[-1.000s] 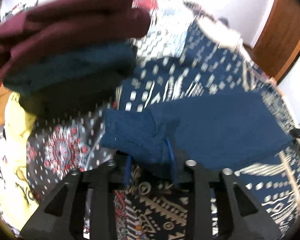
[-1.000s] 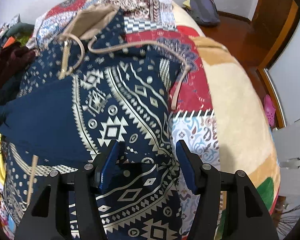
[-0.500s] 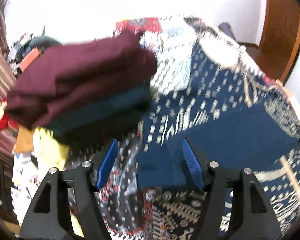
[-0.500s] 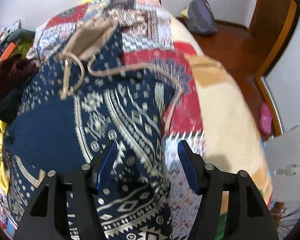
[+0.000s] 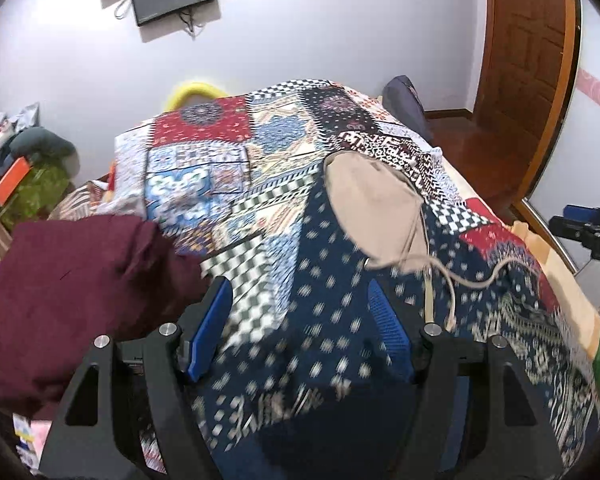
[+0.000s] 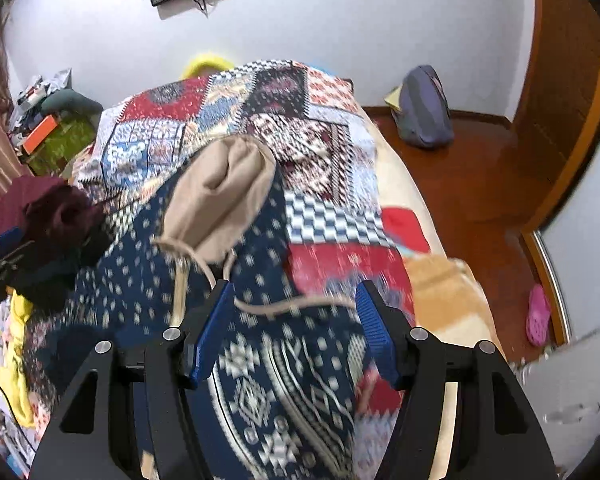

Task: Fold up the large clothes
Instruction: 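Grasp the beige hood with the left gripper and fold it toward the hem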

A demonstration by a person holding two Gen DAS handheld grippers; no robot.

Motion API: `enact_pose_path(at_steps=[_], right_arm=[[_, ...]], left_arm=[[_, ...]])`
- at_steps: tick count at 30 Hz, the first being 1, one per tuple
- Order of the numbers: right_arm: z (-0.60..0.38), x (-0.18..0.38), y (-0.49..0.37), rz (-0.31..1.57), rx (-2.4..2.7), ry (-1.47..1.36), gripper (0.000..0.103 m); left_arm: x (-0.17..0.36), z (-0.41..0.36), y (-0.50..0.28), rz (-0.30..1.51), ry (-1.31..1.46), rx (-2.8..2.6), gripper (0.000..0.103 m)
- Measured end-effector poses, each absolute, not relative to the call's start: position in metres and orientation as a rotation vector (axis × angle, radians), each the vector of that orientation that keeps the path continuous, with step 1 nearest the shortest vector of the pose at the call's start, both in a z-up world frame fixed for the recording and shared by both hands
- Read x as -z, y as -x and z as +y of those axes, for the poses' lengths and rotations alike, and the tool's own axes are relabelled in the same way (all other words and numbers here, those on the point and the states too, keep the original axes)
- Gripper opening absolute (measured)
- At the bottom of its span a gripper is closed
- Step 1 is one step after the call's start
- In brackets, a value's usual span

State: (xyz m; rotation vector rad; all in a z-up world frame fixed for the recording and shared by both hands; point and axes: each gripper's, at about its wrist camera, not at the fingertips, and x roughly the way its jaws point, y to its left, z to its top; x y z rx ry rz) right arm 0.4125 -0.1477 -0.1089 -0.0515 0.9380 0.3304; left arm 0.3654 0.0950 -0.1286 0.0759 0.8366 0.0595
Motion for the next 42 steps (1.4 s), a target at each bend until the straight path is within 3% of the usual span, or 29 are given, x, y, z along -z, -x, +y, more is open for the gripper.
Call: enact_pose_path(at_steps=[13,25,26,27,31,33,42], right_arm=[[-0.096,0.188,-0.517,1.065,-0.330,0.018,0.059],[-0.073,0.241,-0.567,1.152,-0.314,0.023,0.058],[-0.074,0.243,-0.567,1.145,-0.319,0.016,0.055],[-0.074,0.243,-0.567,1.133,-0.326,0.010,0.053],[-0.073,0.238,-0.561,1.128,-0.345,0.010,0.013],[-0.073,0.235,-0.558,1.134,-0.355,0.017,0.009],[-0.090,0.157,-0.521,1.014,-0.412,-0.026,0.008]], left_arm=[[0.202,0.091,-0.483,0.963,-0.047,-0.047,0.070],[0.251,0.110,-0.525,0.995,0.008,-0.082,0.070],[0.252,0.112,-0.525,0.992,0.030,-0.070,0.067],[0.253,0.113,-0.525,0.989,0.045,-0.051,0.058],[0.251,0.113,-0.523,0.992,0.094,0.002,0.029],[0.247,0.111,-0.522,1.011,0.094,0.009,0.013],[0.176,0.115,-0.474,0.950,0.121,0.089,0.010]])
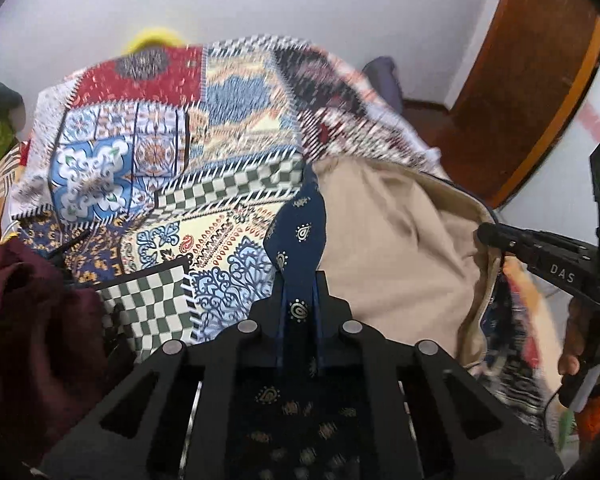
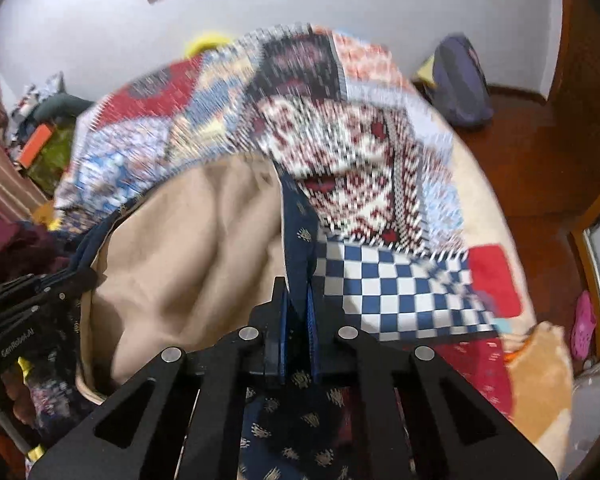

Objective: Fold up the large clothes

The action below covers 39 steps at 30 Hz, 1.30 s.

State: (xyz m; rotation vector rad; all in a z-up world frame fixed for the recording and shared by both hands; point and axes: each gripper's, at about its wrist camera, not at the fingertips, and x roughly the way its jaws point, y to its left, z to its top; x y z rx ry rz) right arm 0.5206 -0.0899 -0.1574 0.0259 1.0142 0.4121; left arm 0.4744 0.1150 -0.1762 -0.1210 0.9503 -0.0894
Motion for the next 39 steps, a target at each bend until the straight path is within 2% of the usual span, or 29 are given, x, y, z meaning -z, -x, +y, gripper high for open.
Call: enact_pose_path(at_steps=[7,11,20,28,31,34,36,38,39], right_arm=[[-0.096,0.097,-0.447,0.915,-0.484,0.056,0.008],[-0.105,0.092,-0.408,0.901,-0.502,0.099,0.008],[-0.137,0.128,-0.349,1.001,-0.508,0.077,0.008],[-0.155,0.180,-0.326,1.127,-0.466,0.052,0.009],[-0.158,0.189,-0.325,1.131,-0.435,0.065,0.011],[-0.157,0.188,-0.326,1.125,-0.422,0.086,0.014],[-0.154,0.181,-0.327,1.137,-0.430,0.106,0.022],[-0.152,0.172,-0.327,1.128,-0.426,0.125,0.038],[-0.151,0.166,-0.329,1.108,-0.424,0.130,0.041]], left_arm=[[0.124,0.092,-0.400,0.902,0.054,0.161,0.010],[0.119,0.083,-0.356,0.900,0.038,0.187,0.010],[0.165,0.070,-0.276,0.973,-0.027,0.154,0.010],[0.219,0.070,-0.249,1.049,-0.033,0.100,0.013],[0.224,0.070,-0.246,1.037,-0.042,0.087,0.020],[0.221,0.070,-0.247,1.041,-0.056,0.078,0.034],[0.214,0.072,-0.249,1.042,-0.054,0.077,0.048],[0.205,0.073,-0.252,1.025,-0.055,0.086,0.049],[0.202,0.073,-0.255,1.021,-0.057,0.088,0.049]])
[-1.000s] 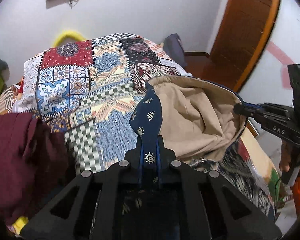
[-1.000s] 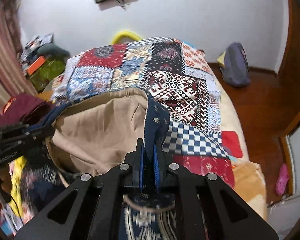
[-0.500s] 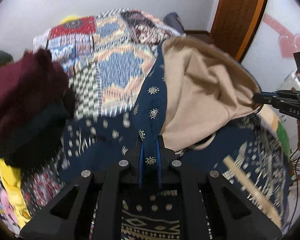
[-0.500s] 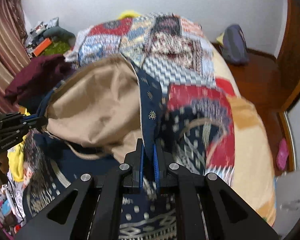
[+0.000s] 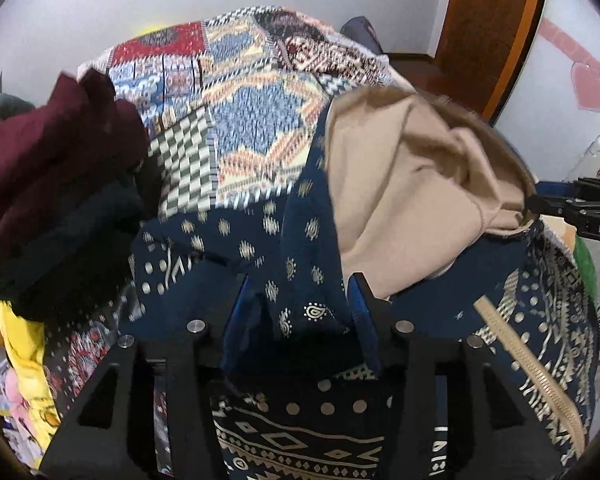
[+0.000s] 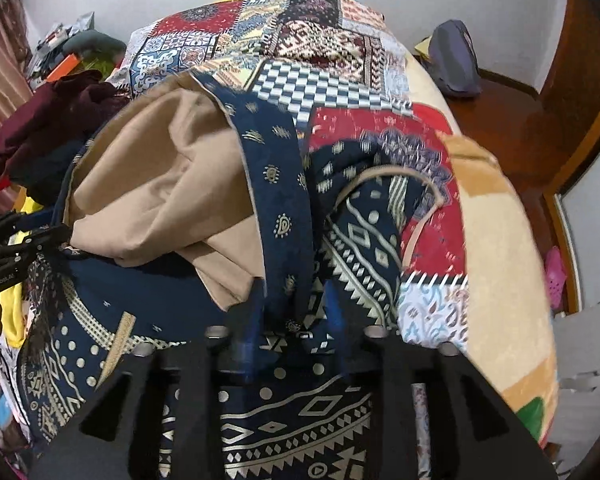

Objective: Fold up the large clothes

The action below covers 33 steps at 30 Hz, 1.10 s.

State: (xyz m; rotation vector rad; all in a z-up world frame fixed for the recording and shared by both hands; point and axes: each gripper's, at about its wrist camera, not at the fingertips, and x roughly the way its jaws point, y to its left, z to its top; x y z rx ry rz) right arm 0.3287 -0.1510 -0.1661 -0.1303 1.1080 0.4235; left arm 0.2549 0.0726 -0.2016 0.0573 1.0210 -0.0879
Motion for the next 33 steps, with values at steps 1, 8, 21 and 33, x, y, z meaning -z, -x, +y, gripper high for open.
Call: enact_pose_path(at_steps=[1,8,21,33], right_arm=[[-0.150,0.162,-0.327,1.086,-0.425,0.131,0.043],[-0.134,0.139,-0.356,1.013,-0.468,0.100,0.046],[-0.106,0.186,-0.421,1.141,-0.516,0.087,0.046],[-0.109,0.184,-0.421,1.117,-0.536,0.013,0.010]], left_arm=[[0.197,0.072,-0.257,1.014,-0.059,0.090,0.049],[0.174,0.069,-0.297,0.958,-0.051,0.113,0.056],[0.228,0.073,-0.385,1.109,0.037,0.160,0.051],[0.224,0.070,-0.370,1.095,0.083,0.237,0.007]])
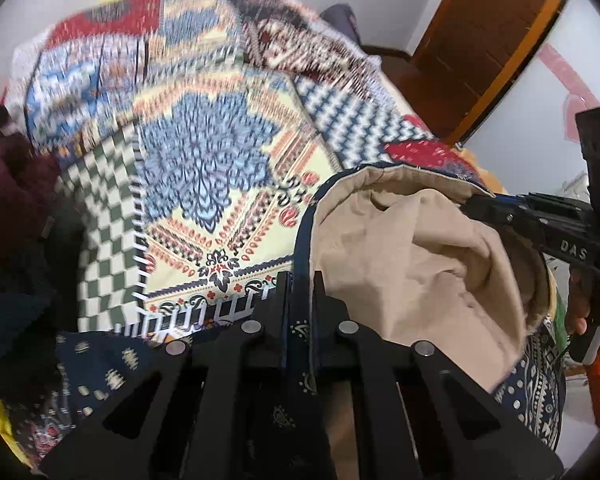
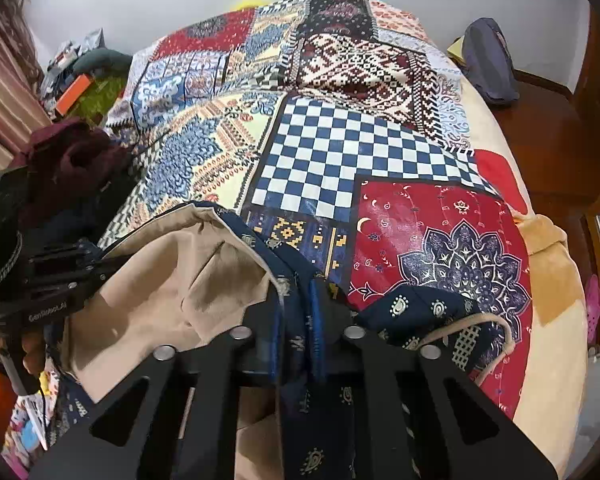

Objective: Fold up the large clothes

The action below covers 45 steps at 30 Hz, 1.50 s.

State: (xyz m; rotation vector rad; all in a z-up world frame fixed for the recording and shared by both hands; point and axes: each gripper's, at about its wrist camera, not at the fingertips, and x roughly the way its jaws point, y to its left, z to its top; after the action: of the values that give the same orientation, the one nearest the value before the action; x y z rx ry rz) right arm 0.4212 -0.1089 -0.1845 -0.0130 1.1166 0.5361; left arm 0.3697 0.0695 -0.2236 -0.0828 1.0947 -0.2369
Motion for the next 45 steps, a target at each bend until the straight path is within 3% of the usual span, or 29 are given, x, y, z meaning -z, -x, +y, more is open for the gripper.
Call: enact_pose_path(at_steps=[10,25,30,40,45], right_arm=[[-0.126,0.109,-0.354,0.967,-0.597,0.016,0.009],[-0.148,0.104,-0.264,1.018,-0.643,0.048,0.010],[-0.151,0.109,-0.246,1.072,-0.635,0.087,0.014],[-0.165,0.079,-0.224,1.008,-0.638,0.091,0.017],[-0.161,0.063,-0.231,0.939,-0.651,0.072,0.022]], left_arm=[[0.140,0.055,-0.295,0.937,0.030,0.282,0.007],[0.145,0.039,-0.195,0.975,-0.044,0.294,0.009],[0.152,0.035,-0.173,1.008,-0.060,0.307,0.030],[0.111,0.044,-0.146,0.887,-0.091,0.258,0.039],[0.097,0.046,-0.165,0.835,-0.072,0.220,0.049]])
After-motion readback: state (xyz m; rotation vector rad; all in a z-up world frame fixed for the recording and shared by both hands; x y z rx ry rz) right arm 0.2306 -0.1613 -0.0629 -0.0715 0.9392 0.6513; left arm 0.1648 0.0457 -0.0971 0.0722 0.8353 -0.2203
